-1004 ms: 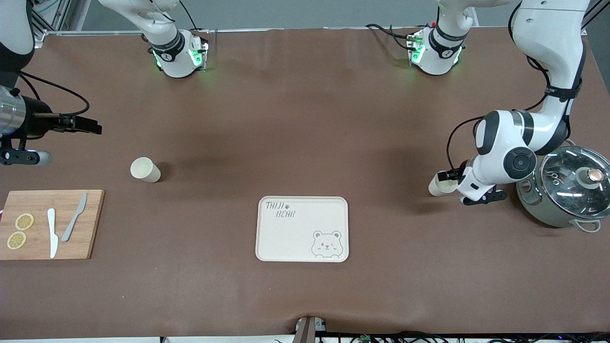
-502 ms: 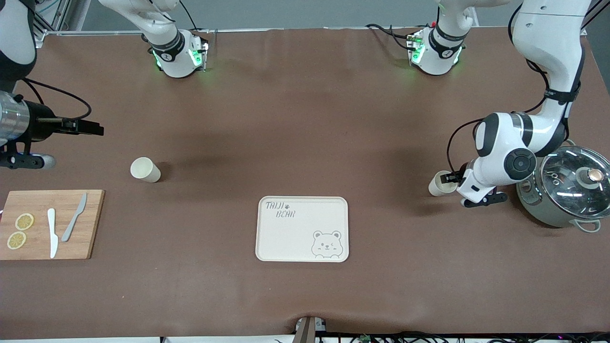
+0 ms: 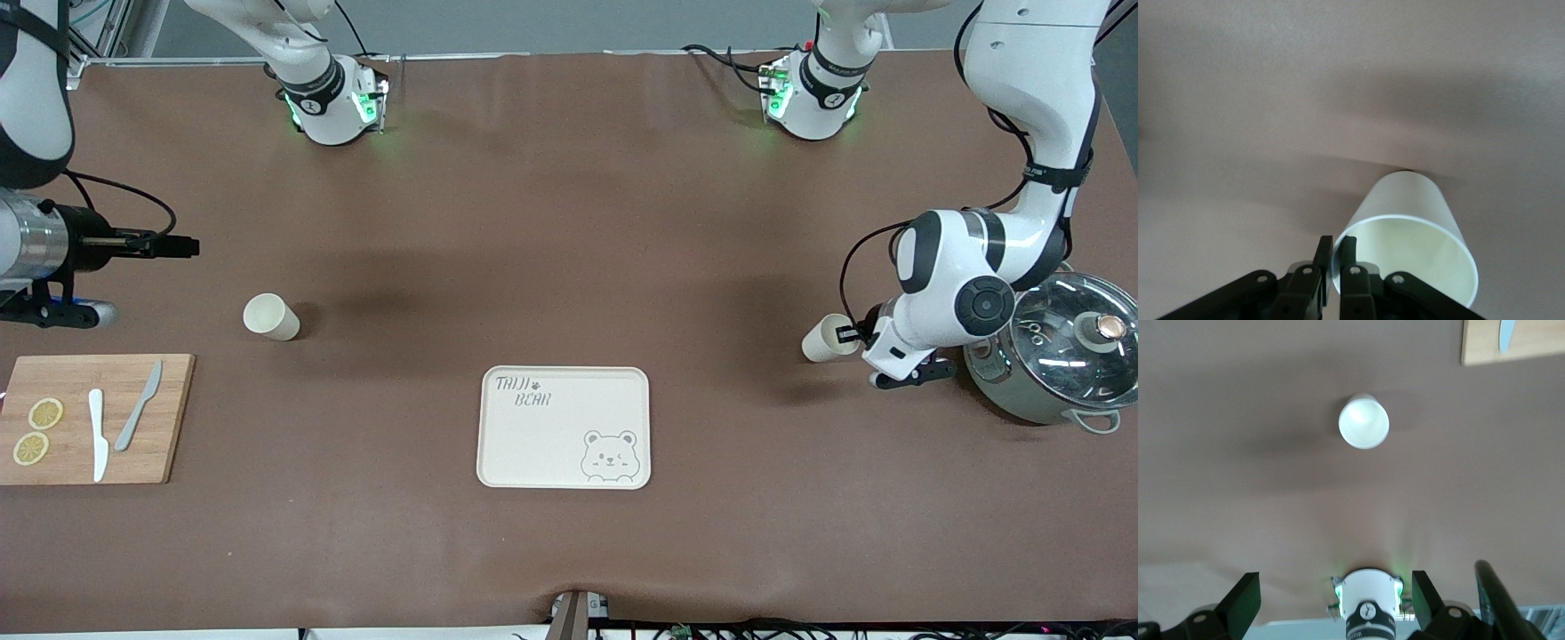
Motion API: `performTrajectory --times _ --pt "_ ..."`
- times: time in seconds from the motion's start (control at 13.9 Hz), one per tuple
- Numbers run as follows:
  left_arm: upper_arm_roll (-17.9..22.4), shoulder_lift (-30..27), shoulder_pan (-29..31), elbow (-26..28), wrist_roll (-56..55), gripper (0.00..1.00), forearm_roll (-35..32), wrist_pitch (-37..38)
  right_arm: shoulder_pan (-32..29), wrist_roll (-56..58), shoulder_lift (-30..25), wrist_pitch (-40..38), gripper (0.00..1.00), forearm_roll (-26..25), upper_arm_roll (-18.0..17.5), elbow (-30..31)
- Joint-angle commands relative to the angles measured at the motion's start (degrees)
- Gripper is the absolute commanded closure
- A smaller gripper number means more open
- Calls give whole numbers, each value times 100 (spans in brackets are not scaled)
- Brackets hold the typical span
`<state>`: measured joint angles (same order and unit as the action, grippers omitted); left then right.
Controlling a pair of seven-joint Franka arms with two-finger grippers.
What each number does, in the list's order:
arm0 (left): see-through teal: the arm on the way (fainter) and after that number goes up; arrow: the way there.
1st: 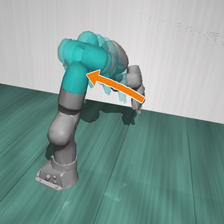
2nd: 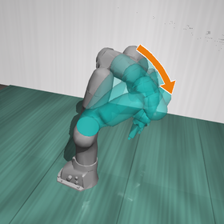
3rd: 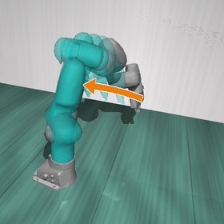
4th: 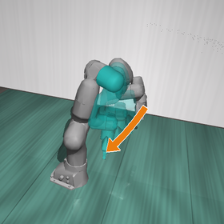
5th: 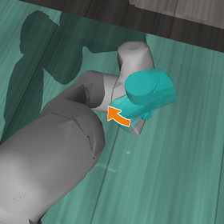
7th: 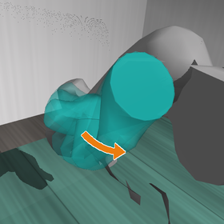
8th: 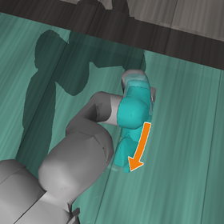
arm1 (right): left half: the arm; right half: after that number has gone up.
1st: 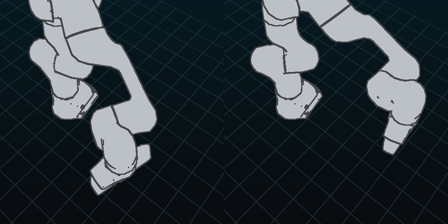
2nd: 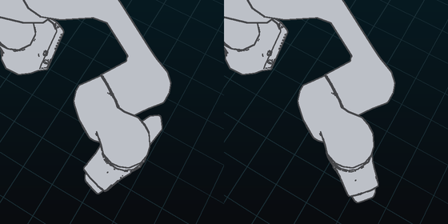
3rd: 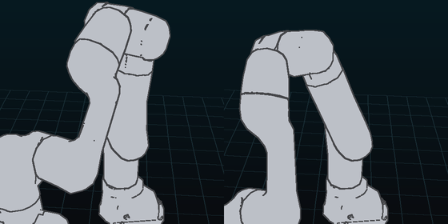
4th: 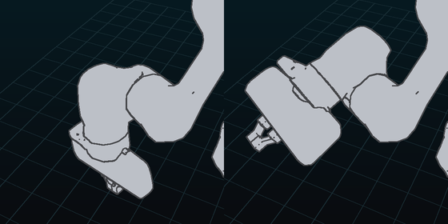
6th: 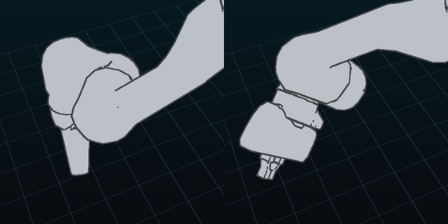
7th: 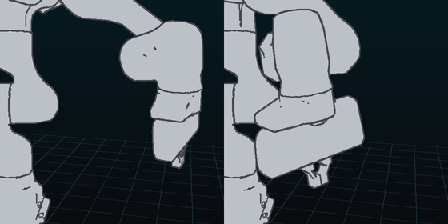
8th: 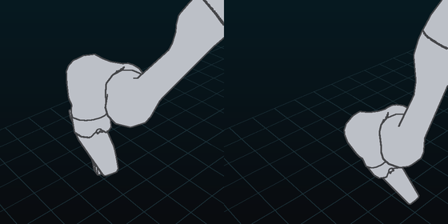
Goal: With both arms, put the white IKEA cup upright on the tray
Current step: 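Lift the cup with the left gripper while the right gripper reaches the other cup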
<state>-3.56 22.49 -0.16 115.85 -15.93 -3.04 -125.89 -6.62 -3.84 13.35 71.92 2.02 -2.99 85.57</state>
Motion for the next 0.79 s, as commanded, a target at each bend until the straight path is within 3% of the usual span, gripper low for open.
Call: performTrajectory --times 0.0,0.43,0.72 --pt "5 45 -19 -53 -50 100 13 30 -156 -37 142 -143 0 35 -53 -67" --pt "-4 63 -177 -711 -86 100 39 635 -59 -46 177 -83 0 -79 -61 -84" --pt "-13 474 -379 -1992 -94 100 311 1443 -15 -99 125 1032 0 -238 -61 494"
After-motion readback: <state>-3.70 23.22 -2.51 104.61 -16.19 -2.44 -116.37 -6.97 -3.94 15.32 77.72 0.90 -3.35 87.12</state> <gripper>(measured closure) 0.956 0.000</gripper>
